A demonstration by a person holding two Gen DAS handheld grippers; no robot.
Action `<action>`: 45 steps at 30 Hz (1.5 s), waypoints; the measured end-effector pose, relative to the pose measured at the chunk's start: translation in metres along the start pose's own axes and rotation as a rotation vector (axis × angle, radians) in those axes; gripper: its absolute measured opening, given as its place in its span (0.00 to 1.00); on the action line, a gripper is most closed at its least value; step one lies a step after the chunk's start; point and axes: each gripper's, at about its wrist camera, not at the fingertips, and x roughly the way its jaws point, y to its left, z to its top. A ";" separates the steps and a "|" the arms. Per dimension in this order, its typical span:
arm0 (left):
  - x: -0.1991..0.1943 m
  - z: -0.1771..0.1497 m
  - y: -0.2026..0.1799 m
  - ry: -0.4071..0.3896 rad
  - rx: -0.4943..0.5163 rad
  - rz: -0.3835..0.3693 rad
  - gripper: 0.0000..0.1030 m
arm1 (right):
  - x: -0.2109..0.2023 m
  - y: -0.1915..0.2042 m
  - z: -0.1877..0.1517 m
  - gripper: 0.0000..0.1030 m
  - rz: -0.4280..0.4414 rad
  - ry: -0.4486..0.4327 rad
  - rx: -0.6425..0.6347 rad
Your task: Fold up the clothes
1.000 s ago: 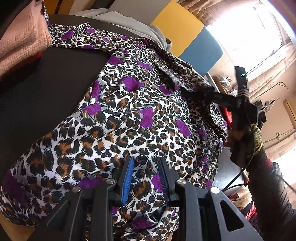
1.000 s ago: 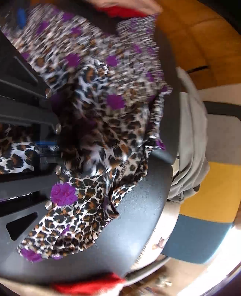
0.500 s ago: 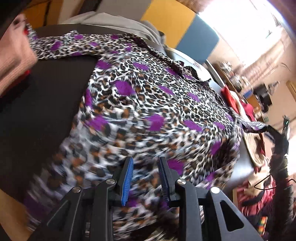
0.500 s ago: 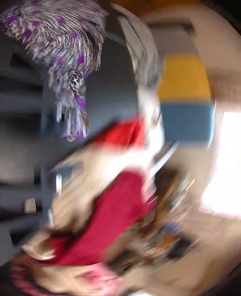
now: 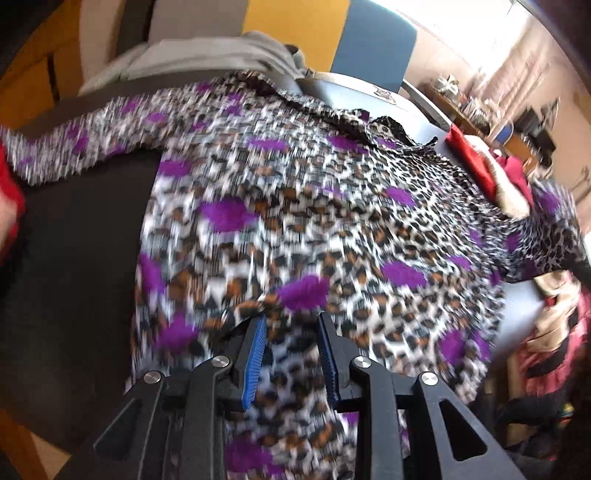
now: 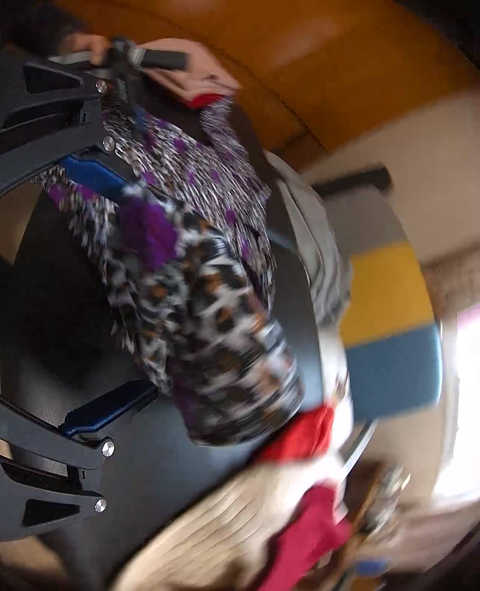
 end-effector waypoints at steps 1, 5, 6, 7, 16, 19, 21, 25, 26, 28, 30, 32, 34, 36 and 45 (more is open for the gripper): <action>0.003 0.004 0.000 0.000 -0.001 0.010 0.27 | -0.002 0.011 0.004 0.91 -0.043 -0.013 -0.030; 0.010 0.014 0.013 -0.006 -0.050 0.008 0.27 | -0.031 0.003 0.018 0.91 -0.340 -0.081 -0.082; 0.010 0.015 0.020 -0.007 -0.076 -0.010 0.27 | -0.043 -0.013 0.019 0.91 -0.399 -0.089 -0.039; 0.010 0.013 0.024 -0.006 -0.094 -0.029 0.27 | -0.056 -0.028 0.021 0.91 -0.458 -0.098 0.005; 0.002 0.005 0.024 -0.037 -0.100 -0.036 0.25 | -0.009 0.042 0.013 1.00 -0.075 -0.048 -0.170; 0.000 0.004 0.026 -0.035 -0.129 -0.054 0.25 | 0.052 0.094 0.004 1.00 -0.160 0.022 -0.354; 0.000 0.002 0.030 -0.038 -0.155 -0.078 0.25 | 0.088 0.108 -0.007 0.99 -0.244 0.083 -0.458; 0.000 0.000 0.033 -0.039 -0.168 -0.099 0.25 | 0.104 0.056 -0.006 0.02 -0.339 0.175 -0.378; 0.001 0.000 0.033 -0.040 -0.164 -0.097 0.25 | 0.093 0.030 -0.002 0.06 -0.366 0.169 -0.309; 0.001 -0.001 0.031 -0.044 -0.148 -0.088 0.25 | 0.069 -0.024 0.004 0.06 -0.453 0.159 -0.187; 0.001 -0.002 0.028 -0.046 -0.138 -0.077 0.25 | 0.037 -0.085 0.005 0.06 -0.608 0.155 -0.097; 0.000 -0.002 0.027 -0.043 -0.141 -0.072 0.26 | -0.006 -0.148 0.001 0.07 -0.746 0.149 0.044; 0.000 -0.002 0.025 -0.039 -0.135 -0.063 0.31 | -0.047 -0.185 -0.005 0.15 -0.778 0.112 0.164; 0.000 -0.002 0.020 -0.036 -0.117 -0.041 0.32 | -0.080 -0.194 -0.011 0.30 -0.700 0.052 0.222; -0.004 -0.005 0.021 -0.011 -0.124 -0.020 0.32 | 0.017 0.026 -0.034 0.70 0.089 0.151 -0.181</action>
